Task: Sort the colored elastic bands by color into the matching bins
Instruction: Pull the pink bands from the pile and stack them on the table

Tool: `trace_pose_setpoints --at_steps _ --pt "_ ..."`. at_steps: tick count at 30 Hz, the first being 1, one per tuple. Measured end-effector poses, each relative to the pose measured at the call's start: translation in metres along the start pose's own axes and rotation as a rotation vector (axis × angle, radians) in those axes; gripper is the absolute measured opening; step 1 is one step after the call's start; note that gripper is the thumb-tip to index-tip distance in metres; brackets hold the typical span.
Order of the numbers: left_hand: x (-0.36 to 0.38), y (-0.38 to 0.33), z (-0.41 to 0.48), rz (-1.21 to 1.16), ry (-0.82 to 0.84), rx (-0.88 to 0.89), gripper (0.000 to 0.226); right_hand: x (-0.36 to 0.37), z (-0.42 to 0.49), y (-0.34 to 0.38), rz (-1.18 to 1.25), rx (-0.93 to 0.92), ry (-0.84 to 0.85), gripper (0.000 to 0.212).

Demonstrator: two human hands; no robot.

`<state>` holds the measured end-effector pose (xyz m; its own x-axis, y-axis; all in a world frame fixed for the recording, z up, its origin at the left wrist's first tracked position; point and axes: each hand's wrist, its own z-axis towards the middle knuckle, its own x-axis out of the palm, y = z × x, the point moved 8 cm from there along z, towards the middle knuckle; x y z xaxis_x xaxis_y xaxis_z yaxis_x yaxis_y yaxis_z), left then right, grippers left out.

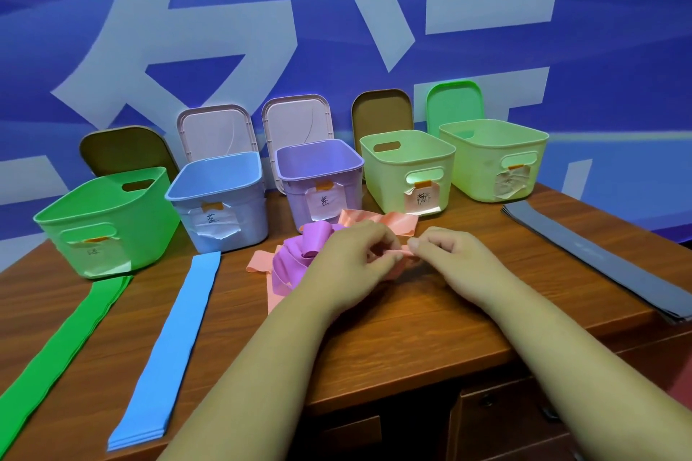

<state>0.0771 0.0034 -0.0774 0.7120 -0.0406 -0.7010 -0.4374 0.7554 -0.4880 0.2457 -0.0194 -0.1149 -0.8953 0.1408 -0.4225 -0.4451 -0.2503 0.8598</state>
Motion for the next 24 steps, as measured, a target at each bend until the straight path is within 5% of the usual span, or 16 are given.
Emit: trace_pose_setpoints --at_steps 6,17,24 --pt "-0.028 -0.01 0.013 -0.134 -0.156 -0.094 0.003 -0.005 -0.003 0.006 0.076 -0.04 -0.072 0.027" --pt "-0.104 -0.063 0.076 -0.273 -0.286 -0.097 0.004 0.006 -0.001 0.004 -0.002 -0.087 0.055 0.065" --pt "-0.133 -0.082 0.095 -0.495 -0.369 -0.109 0.007 0.003 -0.001 0.003 0.041 -0.086 -0.008 0.054"
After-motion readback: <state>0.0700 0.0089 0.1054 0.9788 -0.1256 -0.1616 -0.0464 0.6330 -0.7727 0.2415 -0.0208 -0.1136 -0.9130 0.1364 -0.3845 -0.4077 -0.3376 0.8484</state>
